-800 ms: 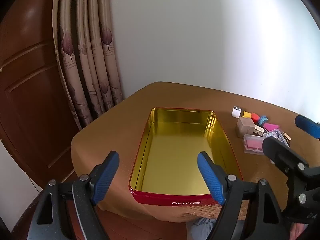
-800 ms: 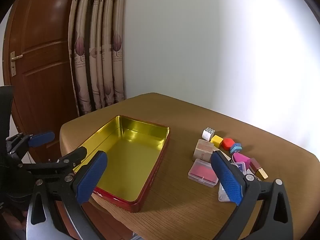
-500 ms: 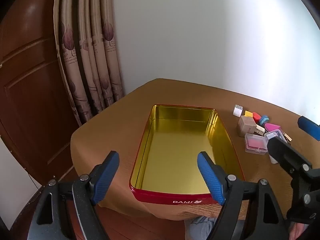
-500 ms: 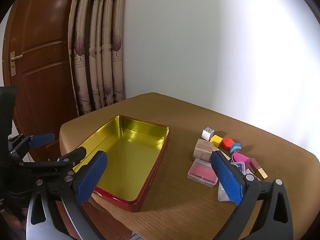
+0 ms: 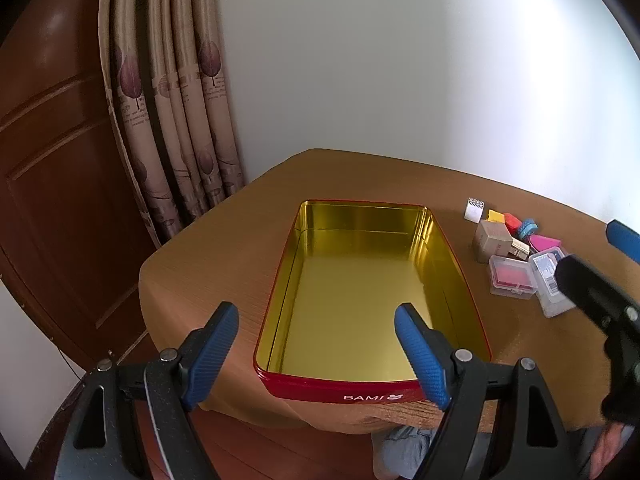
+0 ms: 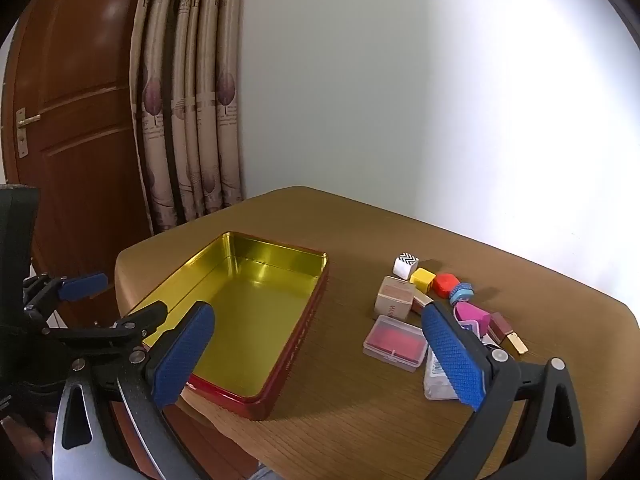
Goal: Organize rigid objects
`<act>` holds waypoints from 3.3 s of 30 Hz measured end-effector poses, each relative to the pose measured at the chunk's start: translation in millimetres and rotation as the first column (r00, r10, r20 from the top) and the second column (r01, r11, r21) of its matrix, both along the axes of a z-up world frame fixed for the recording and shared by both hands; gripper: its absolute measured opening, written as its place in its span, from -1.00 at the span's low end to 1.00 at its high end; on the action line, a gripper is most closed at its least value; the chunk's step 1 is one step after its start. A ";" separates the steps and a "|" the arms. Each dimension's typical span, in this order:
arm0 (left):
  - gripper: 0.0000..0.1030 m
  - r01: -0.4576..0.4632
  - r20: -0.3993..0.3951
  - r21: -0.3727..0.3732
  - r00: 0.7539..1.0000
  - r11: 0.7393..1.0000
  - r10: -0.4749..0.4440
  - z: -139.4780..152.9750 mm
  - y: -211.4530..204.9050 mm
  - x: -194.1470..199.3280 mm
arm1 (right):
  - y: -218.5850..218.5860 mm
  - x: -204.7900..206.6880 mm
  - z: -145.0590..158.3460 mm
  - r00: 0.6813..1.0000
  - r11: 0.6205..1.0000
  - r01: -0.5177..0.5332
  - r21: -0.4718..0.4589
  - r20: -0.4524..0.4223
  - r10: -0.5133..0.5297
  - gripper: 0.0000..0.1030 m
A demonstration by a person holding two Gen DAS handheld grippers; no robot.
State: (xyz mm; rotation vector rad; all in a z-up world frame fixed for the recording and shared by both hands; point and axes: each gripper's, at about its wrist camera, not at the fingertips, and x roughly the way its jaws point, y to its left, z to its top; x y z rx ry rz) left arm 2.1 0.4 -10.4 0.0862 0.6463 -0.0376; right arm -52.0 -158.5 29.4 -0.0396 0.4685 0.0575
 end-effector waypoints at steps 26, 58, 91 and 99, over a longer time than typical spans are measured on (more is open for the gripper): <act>0.60 0.128 -0.048 0.070 0.991 0.989 -0.125 5.7 -62.9 -18.1 | -268.0 -31.9 -23.2 0.875 0.875 0.483 0.029 -0.053 -0.481 0.99; 0.60 0.319 -0.471 -0.249 0.785 0.915 -0.402 -37.0 -260.8 79.7 | -365.3 -30.6 -92.9 0.852 0.855 0.509 0.099 -0.200 -0.484 0.99; 0.17 0.135 -0.504 -0.476 0.768 0.869 -0.395 -65.0 -240.5 98.3 | -359.5 -27.8 -104.1 0.885 0.877 0.455 0.156 -0.186 -0.426 0.99; 0.17 0.194 -0.408 -0.476 0.815 0.858 -0.411 -23.7 -213.6 54.2 | -325.6 -12.0 -96.0 0.971 0.957 0.197 0.211 -0.177 -0.161 1.00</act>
